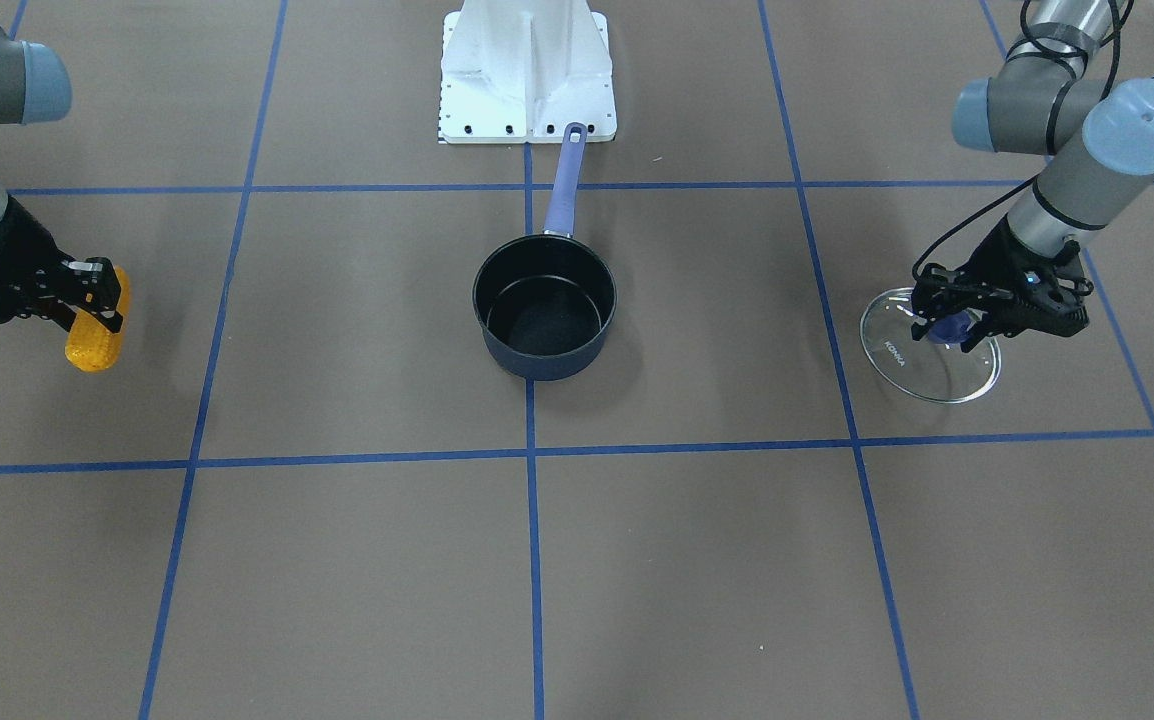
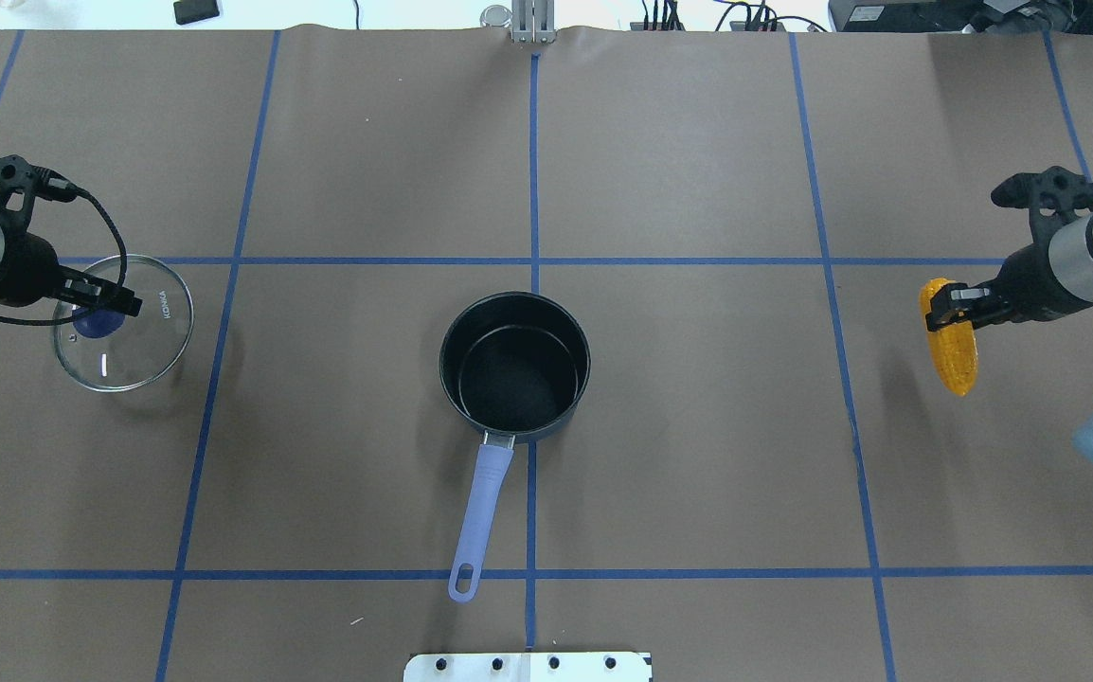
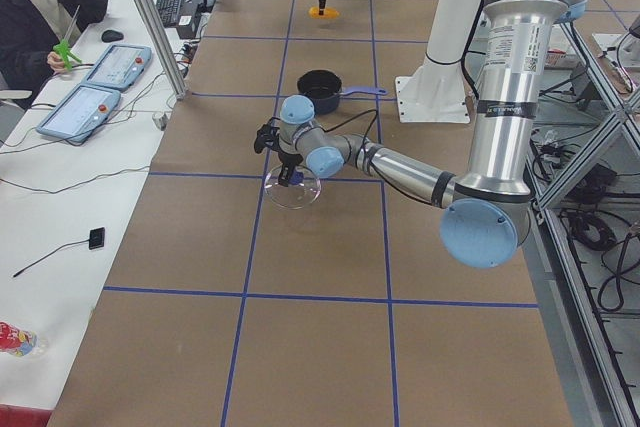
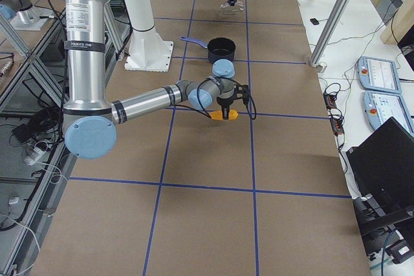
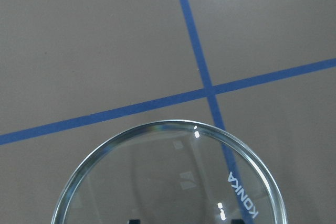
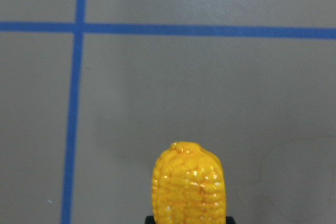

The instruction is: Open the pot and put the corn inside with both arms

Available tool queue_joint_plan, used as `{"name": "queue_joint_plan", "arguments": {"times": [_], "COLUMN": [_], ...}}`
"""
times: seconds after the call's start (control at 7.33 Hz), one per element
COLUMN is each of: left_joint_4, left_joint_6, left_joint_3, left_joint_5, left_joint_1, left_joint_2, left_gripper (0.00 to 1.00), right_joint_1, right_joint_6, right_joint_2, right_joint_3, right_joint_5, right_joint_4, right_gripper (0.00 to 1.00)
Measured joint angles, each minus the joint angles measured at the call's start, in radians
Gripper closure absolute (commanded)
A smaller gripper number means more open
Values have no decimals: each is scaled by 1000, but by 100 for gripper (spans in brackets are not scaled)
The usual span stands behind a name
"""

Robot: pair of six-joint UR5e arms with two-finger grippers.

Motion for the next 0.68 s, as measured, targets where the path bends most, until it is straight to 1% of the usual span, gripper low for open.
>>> {"name": "queue_joint_plan", "arguments": {"times": [0.14, 0.27, 0.41, 0.55, 0.68], "left_joint_4": [-39, -55, -60, -61, -60], "left_joint_6": [13, 28, 39, 45, 47], "left_joint_3": [32, 46, 51, 52, 52], "left_joint_5": [-1, -2, -3, -4, -6], "left_joint_1": [-3, -7, -11, -15, -18], "left_joint_2": [7, 14, 21, 24, 24], "left_gripper": [53, 44, 24, 10, 10], "right_joint_1": [5, 6, 5, 3, -7], "right_joint_6": [1, 2, 2, 9, 35], "right_joint_2": [79, 163, 233, 277, 307], "right_joint_3": [49, 85, 113, 131, 138], "right_joint_5": [2, 3, 3, 3, 3], "right_joint_4": [-146, -288, -406, -475, -504], "right_gripper": [100, 100, 100, 100, 100]}}
